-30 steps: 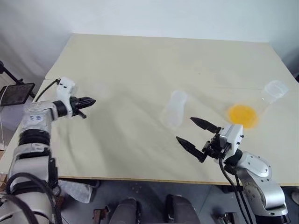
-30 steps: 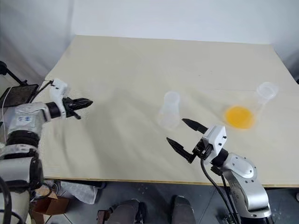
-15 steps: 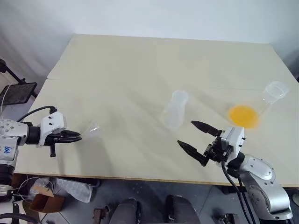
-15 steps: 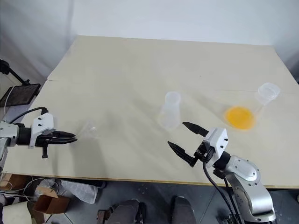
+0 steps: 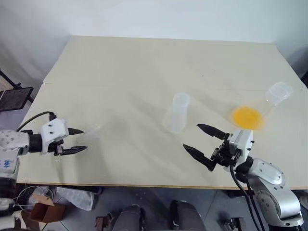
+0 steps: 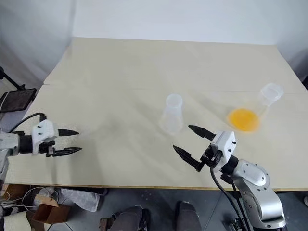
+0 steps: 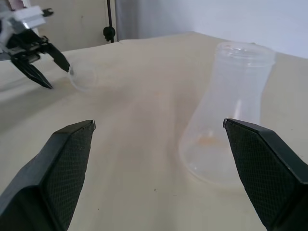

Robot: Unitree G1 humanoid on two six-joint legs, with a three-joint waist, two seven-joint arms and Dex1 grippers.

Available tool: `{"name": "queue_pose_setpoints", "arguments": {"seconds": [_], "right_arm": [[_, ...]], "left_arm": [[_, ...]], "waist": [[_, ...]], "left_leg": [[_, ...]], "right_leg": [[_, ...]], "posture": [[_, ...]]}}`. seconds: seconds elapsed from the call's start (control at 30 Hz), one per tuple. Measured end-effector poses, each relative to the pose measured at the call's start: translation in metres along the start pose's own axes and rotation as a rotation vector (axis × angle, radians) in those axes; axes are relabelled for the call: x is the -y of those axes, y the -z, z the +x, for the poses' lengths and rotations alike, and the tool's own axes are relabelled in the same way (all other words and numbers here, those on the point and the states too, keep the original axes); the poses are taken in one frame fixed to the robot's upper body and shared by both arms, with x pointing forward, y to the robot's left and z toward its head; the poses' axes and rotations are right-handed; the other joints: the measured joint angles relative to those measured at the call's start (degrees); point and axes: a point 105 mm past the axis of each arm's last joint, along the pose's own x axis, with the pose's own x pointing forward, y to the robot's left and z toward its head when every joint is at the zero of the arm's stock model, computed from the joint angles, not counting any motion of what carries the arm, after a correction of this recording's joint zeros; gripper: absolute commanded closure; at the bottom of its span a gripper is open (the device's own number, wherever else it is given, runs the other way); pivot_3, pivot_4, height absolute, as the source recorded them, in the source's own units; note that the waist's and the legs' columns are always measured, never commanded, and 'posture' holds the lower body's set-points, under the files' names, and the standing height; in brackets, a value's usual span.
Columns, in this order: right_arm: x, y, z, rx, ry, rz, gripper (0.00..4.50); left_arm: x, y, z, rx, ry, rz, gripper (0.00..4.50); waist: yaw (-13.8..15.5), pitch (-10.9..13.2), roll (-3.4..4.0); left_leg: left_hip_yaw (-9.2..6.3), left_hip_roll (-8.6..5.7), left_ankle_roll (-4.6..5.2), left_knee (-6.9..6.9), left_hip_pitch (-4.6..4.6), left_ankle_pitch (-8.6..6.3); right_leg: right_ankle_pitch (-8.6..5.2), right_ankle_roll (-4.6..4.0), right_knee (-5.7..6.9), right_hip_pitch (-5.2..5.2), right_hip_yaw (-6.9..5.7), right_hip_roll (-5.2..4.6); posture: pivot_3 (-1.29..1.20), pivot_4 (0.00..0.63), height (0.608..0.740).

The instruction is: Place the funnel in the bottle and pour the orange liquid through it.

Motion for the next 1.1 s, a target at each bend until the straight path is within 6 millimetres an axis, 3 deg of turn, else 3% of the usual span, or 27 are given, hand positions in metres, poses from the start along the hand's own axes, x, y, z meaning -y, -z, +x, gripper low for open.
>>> {"name": "queue_pose_setpoints", "arguments": {"seconds": [0.17,0.37,0.57,0.7,1.1], "right_arm": [[0.001,-0.001,0.003,0.007,-0.018,-0.004,0.00],[0.003,0.000,0.007,0.009,-0.042,0.001,0.00],[0.004,0.004,0.007,0.005,-0.054,0.013,0.00],[0.002,0.003,0.010,0.014,-0.076,0.013,0.00],[0.000,0.002,0.014,0.020,-0.110,0.017,0.00]], "left_arm": [[0.011,-0.010,-0.020,0.050,-0.107,-0.068,1.23],[0.026,-0.025,-0.027,0.196,-0.336,-0.338,1.23],[0.045,-0.053,-0.006,0.219,-0.395,-0.550,1.23],[0.039,-0.062,0.007,0.216,-0.491,-0.606,1.23],[0.027,-0.044,0.051,0.053,-0.657,-0.662,1.23]], "waist": [[0.47,0.01,0.01],[0.39,0.00,0.04],[0.53,0.00,0.04],[0.51,-0.04,0.10],[0.99,-0.05,0.11]], "left_leg": [[-0.07,0.02,-0.01,0.05,0.02,-0.01],[-0.10,0.00,-0.02,0.02,0.04,-0.02],[-0.14,-0.01,-0.04,0.04,0.08,-0.03],[-0.11,-0.01,-0.07,0.05,0.11,-0.02],[-0.08,-0.07,-0.08,0.07,0.07,-0.02]], "right_leg": [[0.00,-0.01,-0.07,0.11,0.02,-0.21],[-0.01,-0.01,-0.11,0.13,0.02,-0.31],[-0.01,-0.02,-0.08,0.16,0.06,-0.30],[-0.02,-0.03,-0.04,0.15,0.09,0.03],[-0.02,-0.04,-0.06,0.12,0.11,0.13]], "posture": [[0.00,0.150,0.740],[0.00,0.150,0.740],[0.00,0.150,0.740],[0.00,0.150,0.740],[0.00,0.150,0.740]]}}
